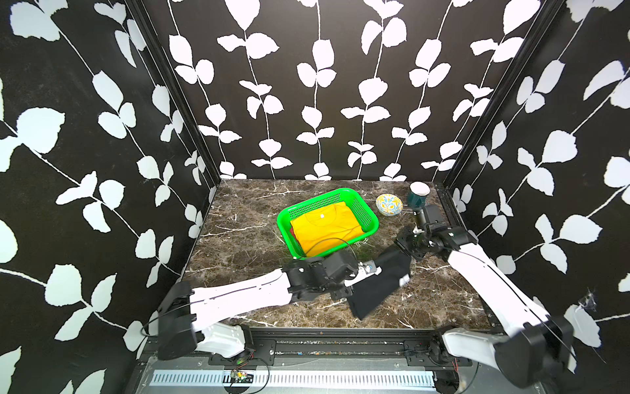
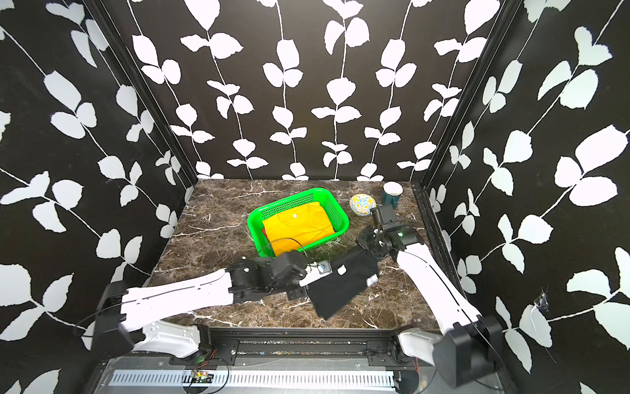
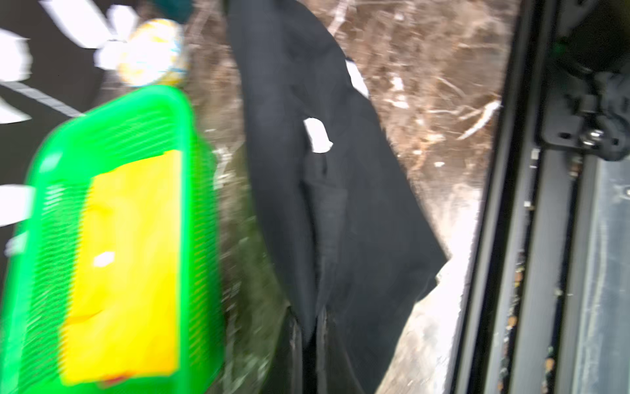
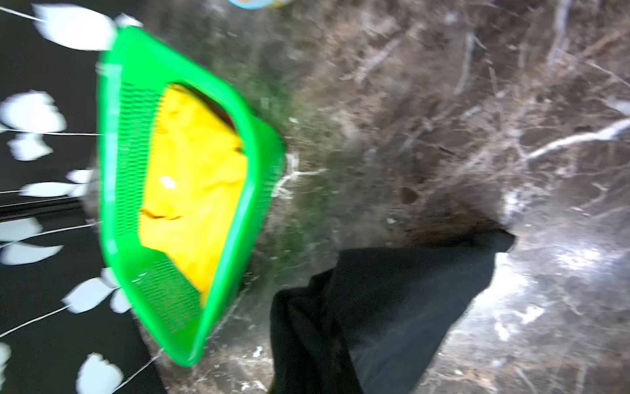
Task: Put the folded t-shirts into the basket
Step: Pick up the T-shirt from the center of the board, then place the T-shirt in the bin.
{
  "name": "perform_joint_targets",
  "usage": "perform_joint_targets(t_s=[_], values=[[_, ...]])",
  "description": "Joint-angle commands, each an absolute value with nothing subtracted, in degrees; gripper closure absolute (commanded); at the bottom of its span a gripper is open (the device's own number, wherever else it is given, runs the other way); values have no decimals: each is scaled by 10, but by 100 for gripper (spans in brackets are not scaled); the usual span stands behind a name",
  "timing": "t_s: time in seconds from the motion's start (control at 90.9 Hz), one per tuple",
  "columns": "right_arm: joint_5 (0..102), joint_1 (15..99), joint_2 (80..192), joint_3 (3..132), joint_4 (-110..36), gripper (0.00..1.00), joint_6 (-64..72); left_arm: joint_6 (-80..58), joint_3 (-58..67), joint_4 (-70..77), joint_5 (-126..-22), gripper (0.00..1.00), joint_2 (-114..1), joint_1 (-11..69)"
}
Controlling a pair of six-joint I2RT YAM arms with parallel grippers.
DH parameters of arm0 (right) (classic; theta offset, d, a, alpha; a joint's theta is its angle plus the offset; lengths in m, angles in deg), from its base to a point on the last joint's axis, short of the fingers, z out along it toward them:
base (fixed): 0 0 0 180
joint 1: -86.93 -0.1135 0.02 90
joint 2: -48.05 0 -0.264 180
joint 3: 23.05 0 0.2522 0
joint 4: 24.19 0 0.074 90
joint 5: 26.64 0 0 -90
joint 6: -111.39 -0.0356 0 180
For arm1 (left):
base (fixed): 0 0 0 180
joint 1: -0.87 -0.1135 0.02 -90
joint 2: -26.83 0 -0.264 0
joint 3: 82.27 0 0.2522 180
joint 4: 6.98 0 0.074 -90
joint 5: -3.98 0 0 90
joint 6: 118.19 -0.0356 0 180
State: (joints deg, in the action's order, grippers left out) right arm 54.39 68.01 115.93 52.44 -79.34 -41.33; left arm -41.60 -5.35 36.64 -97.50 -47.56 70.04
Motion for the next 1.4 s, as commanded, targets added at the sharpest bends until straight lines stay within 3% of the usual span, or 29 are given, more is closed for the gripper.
perform_joint_targets(t_s=[0.0, 0.264, 0.682, 0.913, 1.155, 1.386], values=[[583, 649, 1137, 536, -735, 100, -487, -432, -29, 433, -1029, 100, -427, 690], [649, 577, 1209, 607, -683, 100, -551, -449, -33, 441, -1105, 100, -373, 638], [689, 542, 1389, 782, -642, 100, -546, -426, -75, 312, -1075, 100, -372, 479], [689, 544, 1498, 853, -649, 100, -550, -423, -86, 249, -994, 100, -428, 379], [753, 558, 1542, 855, -644, 100, -568, -442, -72, 192, -963, 100, -523, 334], [710, 564, 1608, 866, -602, 100, -622, -444, -59, 167, -955, 100, -594, 307]])
